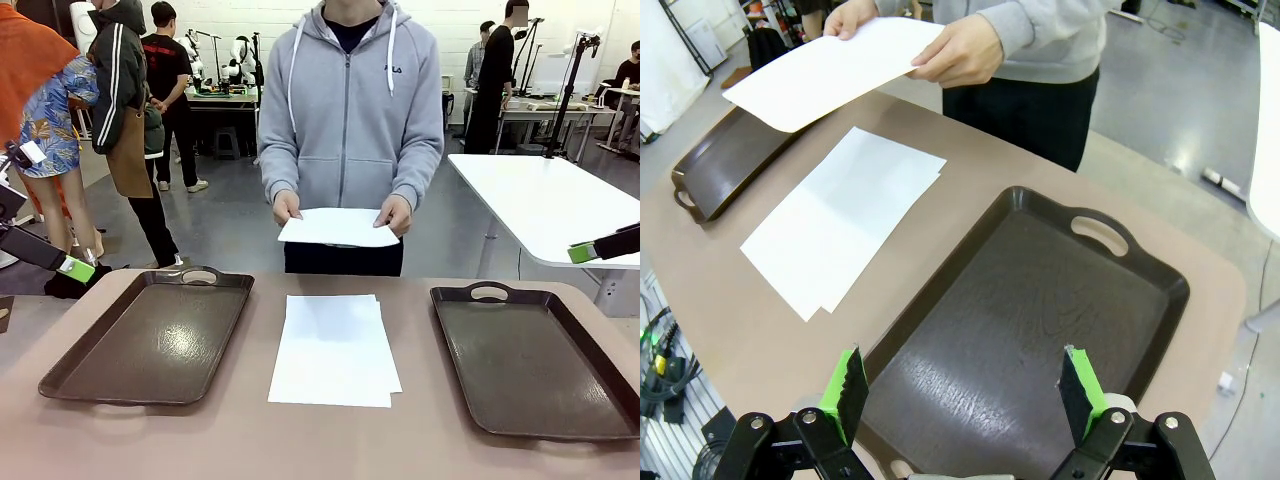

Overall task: Sort the A4 documents.
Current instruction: Receive the A4 Paper.

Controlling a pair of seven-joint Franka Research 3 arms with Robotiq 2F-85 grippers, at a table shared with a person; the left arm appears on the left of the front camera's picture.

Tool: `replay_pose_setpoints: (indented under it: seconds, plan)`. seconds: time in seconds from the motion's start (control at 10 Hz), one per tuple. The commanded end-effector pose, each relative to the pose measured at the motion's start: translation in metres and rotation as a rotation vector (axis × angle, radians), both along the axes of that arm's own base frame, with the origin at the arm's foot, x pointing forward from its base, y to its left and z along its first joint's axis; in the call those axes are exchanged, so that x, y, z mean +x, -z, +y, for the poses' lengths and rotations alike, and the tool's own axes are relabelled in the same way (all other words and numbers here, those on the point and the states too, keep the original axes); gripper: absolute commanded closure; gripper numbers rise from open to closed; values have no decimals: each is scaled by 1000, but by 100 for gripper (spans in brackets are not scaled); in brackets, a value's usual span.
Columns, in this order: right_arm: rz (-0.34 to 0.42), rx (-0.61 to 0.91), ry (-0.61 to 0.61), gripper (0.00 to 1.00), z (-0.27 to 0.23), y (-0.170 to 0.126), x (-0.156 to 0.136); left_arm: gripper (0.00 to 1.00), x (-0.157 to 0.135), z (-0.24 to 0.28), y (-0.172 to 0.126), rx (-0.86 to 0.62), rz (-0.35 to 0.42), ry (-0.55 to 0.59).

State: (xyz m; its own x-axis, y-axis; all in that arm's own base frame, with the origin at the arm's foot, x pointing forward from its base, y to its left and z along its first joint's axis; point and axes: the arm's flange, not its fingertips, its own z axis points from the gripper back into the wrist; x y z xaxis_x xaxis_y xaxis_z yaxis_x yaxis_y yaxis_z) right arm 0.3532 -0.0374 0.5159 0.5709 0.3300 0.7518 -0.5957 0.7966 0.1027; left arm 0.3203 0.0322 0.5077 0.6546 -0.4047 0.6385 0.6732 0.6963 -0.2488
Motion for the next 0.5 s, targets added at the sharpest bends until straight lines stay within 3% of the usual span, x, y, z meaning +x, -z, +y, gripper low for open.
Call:
replay_pose_setpoints:
  seconds: [0.0,0.4]
  plan:
    - [0,7,-16,0,-1,0,-1,0,0,2,0,-11,-10,14]
    - [0,7,-16,0,-1,0,-1,0,0,2,0,-11,-10,14]
